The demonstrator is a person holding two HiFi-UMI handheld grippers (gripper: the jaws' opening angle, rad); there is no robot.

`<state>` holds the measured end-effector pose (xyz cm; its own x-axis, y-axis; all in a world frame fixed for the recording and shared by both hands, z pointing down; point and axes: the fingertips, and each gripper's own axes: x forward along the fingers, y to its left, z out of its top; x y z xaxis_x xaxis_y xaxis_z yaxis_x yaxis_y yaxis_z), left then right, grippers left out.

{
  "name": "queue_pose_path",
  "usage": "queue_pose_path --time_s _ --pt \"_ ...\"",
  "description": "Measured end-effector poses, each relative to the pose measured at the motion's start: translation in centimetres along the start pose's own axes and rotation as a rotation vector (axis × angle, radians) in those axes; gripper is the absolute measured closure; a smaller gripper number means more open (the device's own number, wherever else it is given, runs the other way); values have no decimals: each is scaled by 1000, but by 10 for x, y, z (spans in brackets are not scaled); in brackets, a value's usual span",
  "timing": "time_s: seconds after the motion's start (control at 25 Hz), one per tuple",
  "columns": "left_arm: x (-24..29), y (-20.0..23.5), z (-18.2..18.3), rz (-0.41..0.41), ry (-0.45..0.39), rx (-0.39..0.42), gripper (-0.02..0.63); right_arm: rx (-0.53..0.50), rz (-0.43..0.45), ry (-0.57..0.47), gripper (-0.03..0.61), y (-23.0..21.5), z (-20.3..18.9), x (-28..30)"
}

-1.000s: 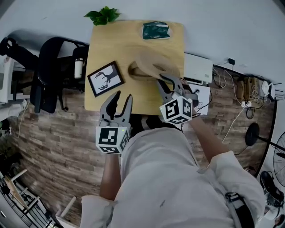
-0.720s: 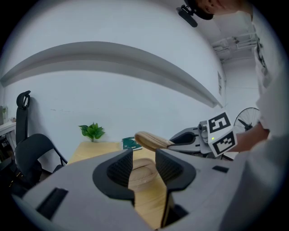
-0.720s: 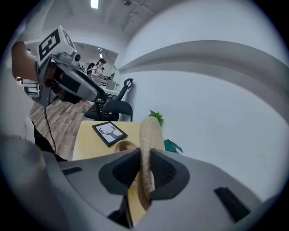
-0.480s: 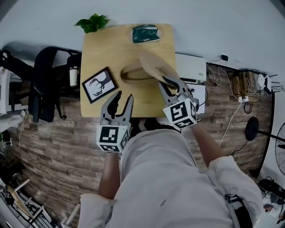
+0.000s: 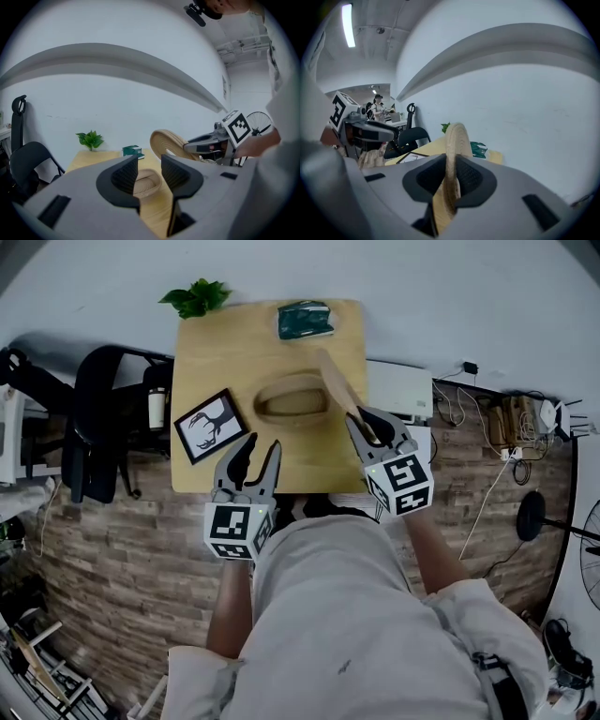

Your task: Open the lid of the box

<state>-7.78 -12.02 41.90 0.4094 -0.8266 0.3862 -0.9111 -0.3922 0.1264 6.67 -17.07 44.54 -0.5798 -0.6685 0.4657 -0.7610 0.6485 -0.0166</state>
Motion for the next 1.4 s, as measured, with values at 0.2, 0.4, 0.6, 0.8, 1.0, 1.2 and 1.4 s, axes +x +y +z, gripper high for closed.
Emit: queue_pose_path --time_s 0.2,0.4,0.6,0.8,1.0,1.2,1.4 --pt "-1 4 -1 18 -3 -10 471 65 -18 -13 515 -6 1 -8" --pt "-1 7 -3 34 -5 -19 480 124 -22 -12 515 -11 -4 -11" --pt "1 10 -5 46 -6 -25 503 162 -23 -8 516 -13 -9 -11" --pt "4 12 -5 62 -15 -41 532 192 -4 -2 515 -13 -13 -11" --pt "6 13 -6 73 -16 -49 556 196 1 -1 515 -14 -13 -10" --pt "4 17 -8 81 -10 -50 582 215 6 6 515 -15 -14 -10" --pt "3 21 -9 89 -4 -51 598 225 10 8 515 -16 -14 -9"
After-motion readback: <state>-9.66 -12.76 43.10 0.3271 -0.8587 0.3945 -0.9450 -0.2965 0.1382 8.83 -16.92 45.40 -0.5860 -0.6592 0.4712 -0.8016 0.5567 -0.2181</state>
